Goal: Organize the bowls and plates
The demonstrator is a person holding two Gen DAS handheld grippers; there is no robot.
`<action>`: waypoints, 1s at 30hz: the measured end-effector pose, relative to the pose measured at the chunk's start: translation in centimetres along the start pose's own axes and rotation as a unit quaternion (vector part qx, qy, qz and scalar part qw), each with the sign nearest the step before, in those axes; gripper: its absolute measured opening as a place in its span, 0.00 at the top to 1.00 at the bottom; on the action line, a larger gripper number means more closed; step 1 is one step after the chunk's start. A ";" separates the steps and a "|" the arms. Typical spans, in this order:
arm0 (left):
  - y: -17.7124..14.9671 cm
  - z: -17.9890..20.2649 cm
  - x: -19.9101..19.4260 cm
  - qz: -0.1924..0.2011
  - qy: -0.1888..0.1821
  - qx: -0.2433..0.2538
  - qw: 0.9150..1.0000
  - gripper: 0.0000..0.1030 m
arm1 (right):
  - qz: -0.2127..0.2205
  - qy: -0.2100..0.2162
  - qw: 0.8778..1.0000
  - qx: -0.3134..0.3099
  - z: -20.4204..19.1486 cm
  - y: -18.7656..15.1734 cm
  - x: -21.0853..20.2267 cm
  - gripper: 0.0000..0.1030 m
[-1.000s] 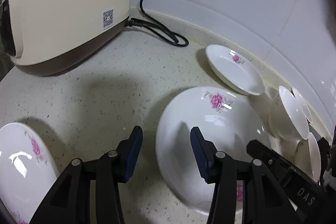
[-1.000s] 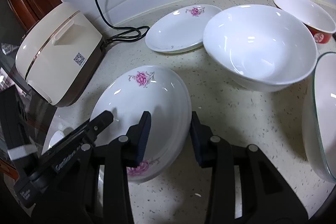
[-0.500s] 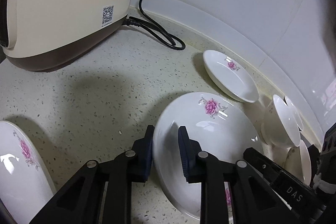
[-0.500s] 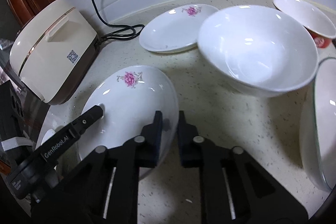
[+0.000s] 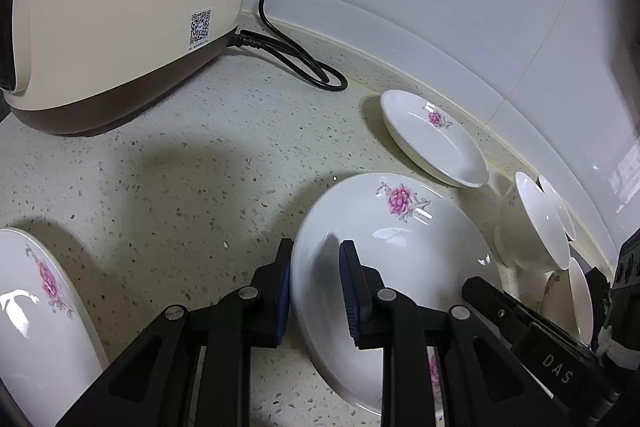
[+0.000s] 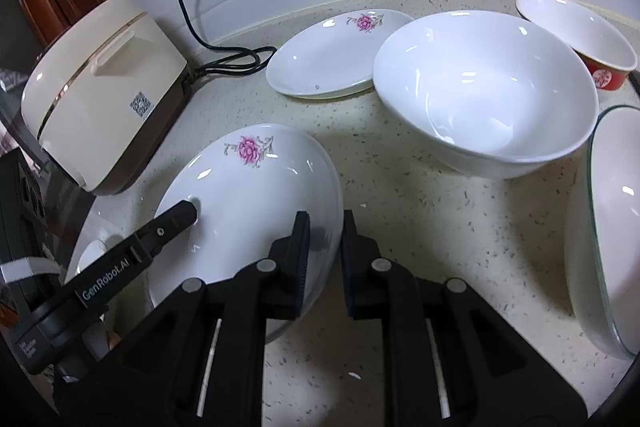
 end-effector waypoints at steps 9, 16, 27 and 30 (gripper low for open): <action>-0.3 0.2 -0.2 0.001 -0.016 0.000 1.000 0.77 | 0.010 0.011 1.000 0.016 0.4 -0.1 -0.7 0.85; -0.2 0.6 -1.6 0.033 -0.019 0.006 0.999 0.77 | 0.018 0.017 1.000 0.015 0.1 0.0 -1.0 0.85; 0.2 -0.2 -3.7 0.085 -0.015 -0.001 0.996 0.77 | 0.030 0.047 0.998 0.009 -1.5 -0.1 -1.6 0.85; 0.3 -0.7 -4.0 0.092 -0.016 -0.009 0.996 0.77 | 0.032 0.051 0.998 0.003 -2.1 -0.2 -1.7 0.85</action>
Point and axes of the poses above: each gripper's, at about its wrist camera, not at the fingertips, and x roughly the way its jaws point, z to its right, y to its top, the point moved 7 cm from there along x, roughly the way its jaws point, and after that the axes turned 6 degrees about -z, right-handed, at the moved point
